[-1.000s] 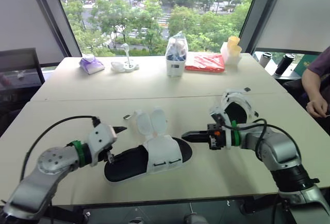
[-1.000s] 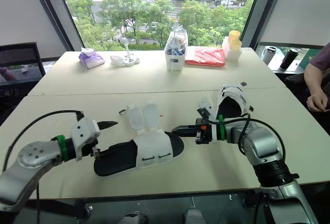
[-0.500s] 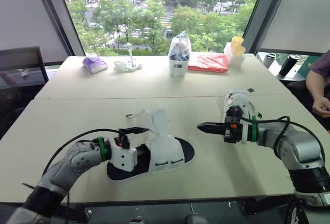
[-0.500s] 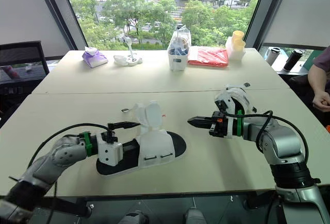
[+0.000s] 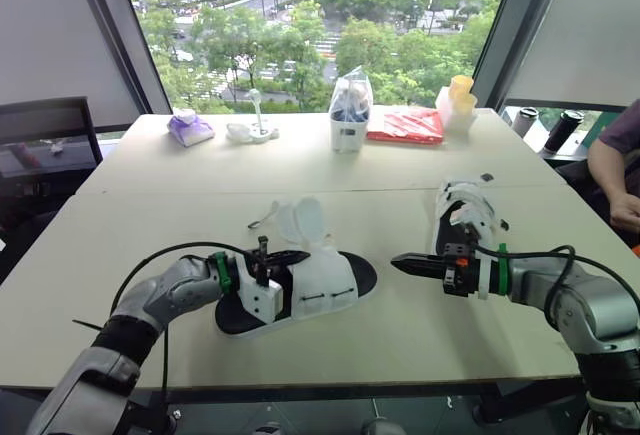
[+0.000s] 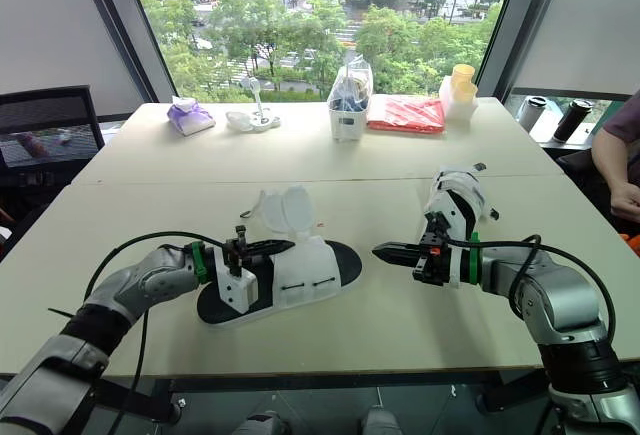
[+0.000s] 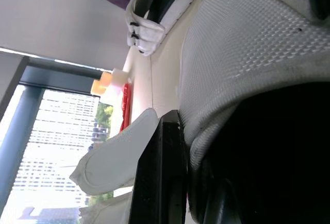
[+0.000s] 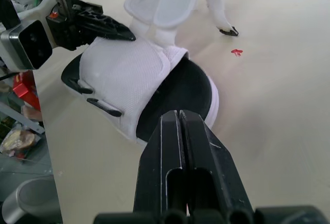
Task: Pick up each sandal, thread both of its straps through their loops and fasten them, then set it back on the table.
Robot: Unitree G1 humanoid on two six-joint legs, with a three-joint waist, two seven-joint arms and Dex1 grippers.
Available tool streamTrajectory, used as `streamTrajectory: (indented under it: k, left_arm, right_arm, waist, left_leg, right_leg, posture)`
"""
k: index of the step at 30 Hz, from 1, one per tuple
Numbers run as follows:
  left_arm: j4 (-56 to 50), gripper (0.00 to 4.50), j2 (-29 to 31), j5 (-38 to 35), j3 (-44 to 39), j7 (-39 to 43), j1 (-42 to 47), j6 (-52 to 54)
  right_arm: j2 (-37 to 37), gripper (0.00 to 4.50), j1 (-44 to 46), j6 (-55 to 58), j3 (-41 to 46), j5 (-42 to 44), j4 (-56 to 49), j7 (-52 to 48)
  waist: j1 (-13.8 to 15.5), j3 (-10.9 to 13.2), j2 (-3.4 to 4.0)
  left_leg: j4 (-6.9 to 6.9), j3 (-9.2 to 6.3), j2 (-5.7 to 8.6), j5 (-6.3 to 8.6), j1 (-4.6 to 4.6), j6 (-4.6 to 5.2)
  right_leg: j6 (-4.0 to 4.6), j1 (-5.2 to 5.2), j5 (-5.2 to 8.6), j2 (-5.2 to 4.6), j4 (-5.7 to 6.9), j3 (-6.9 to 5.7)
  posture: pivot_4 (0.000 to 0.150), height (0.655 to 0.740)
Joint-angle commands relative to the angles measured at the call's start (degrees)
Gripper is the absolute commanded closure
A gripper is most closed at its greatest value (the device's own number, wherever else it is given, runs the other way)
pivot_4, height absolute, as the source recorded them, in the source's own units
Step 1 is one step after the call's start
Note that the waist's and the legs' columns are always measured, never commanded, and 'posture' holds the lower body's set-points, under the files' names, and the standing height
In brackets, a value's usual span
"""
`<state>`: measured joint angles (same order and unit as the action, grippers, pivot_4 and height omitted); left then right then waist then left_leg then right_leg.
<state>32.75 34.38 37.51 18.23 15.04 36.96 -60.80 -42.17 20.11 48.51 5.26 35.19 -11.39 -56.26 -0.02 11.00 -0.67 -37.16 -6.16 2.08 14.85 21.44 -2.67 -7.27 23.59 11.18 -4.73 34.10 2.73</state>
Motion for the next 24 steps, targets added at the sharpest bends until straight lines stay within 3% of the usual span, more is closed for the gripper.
streamTrajectory:
  k: [1, 8, 15, 18, 24]
  left_arm:
    - [3.9, 4.46, -0.8, 6.8, 2.6, -7.8, 5.2, -4.8]
    - [11.6, 4.46, -3.3, 19.0, 10.8, -19.9, 13.2, -8.3]
    - [18.2, 4.46, -5.8, 18.8, 14.1, -22.8, 16.6, -7.0]
    - [20.3, 3.42, -5.6, 15.2, 13.9, -18.6, 16.2, -7.1]
    - [16.6, 0.44, -2.4, 10.3, 13.1, -15.7, 13.5, -9.3]
  right_arm:
    - [-0.7, 4.5, 0.1, 0.5, 1.0, 1.3, -2.5, 0.6]
    - [-1.1, 4.5, -1.3, 1.8, 1.9, 2.0, -3.9, 1.4]
    - [-1.5, 4.5, -3.9, 2.2, 3.1, 3.0, -5.9, 3.1]
    - [-1.6, 4.5, -4.7, 2.0, 2.8, 3.1, -6.5, 3.4]
    - [-1.1, 4.5, -4.1, 0.2, 0.7, 1.7, -4.8, 2.6]
  waist:
    - [0.0, 0.0, 0.0]
    - [1.0, 0.0, 0.02]
    - [1.0, 0.0, 0.03]
    - [0.7, 0.0, 0.0]
    - [0.6, 0.0, -0.04]
  left_leg:
    - [0.0, 0.01, 0.0, 0.0, 0.0, 0.0]
    - [0.08, -0.02, 0.03, -0.01, 0.02, 0.01]
    - [-0.04, -0.04, 0.1, 0.0, -0.01, 0.0]
    - [-0.04, 0.04, 0.09, 0.0, 0.01, -0.01]
    - [0.07, 0.04, 0.04, 0.0, 0.09, 0.0]
  right_leg:
    - [-0.01, -0.02, 0.0, 0.0, -0.01, 0.0]
    - [-0.43, -0.01, 0.0, -0.02, -0.01, 0.0]
    - [-0.3, -0.27, 0.17, -0.12, -0.05, -0.02]
    - [-0.29, -0.31, 0.18, -0.26, -0.05, -0.12]
    - [-0.62, -0.15, 0.15, -0.27, -0.05, -0.18]
  posture:
    - [0.15, 0.74]
    - [0.15, 0.74]
    - [0.15, 0.74]
    - [0.15, 0.74]
    - [0.15, 0.74]
